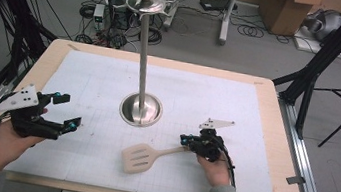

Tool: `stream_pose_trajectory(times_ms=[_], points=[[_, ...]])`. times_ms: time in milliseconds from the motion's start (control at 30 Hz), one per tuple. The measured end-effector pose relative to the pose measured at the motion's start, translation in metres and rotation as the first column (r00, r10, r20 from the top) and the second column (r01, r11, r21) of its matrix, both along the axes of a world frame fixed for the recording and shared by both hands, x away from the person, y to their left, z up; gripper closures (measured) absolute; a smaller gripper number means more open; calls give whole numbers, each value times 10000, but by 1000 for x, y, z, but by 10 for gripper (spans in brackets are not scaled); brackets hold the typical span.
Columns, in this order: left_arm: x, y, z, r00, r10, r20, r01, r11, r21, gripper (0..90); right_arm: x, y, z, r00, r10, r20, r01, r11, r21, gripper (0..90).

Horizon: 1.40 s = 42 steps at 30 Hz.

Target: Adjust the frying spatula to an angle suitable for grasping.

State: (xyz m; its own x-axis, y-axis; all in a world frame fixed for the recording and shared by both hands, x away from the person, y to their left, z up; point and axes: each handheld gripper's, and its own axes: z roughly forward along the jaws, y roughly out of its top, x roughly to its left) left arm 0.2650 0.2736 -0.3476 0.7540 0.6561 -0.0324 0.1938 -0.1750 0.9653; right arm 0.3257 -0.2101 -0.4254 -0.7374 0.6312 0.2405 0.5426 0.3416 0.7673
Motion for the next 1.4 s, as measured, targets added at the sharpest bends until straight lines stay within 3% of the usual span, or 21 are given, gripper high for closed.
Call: stream_pose_trajectory(times_ms=[200,333,400,600,767,1000,1400], points=[[1,0,1,10000,-40,52,40,10000,-80,130,-4,-29,5,9980,-596,193,596,9982,51,897],[3,-2,0,10000,-62,8,62,10000,-53,130,-6,-41,4,9967,-801,88,800,9967,107,897],[5,-4,-1,10000,-89,-32,89,10000,-14,130,-9,-45,2,9963,-859,23,859,9963,-86,897],[6,-7,-1,9998,-168,-58,168,9998,-57,130,-13,-46,0,9967,-804,-67,802,9965,-227,897],[8,-8,1,9995,-311,38,311,9994,-119,130,-19,-50,4,9974,-712,89,712,9975,21,897],[11,-6,-2,9997,-236,-51,236,9997,-57,130,-19,-54,3,9984,-568,-47,569,9983,152,897],[14,0,4,9999,-130,74,133,9989,-446,130,-24,-60,0,9985,-484,-253,490,9986,219,897]])
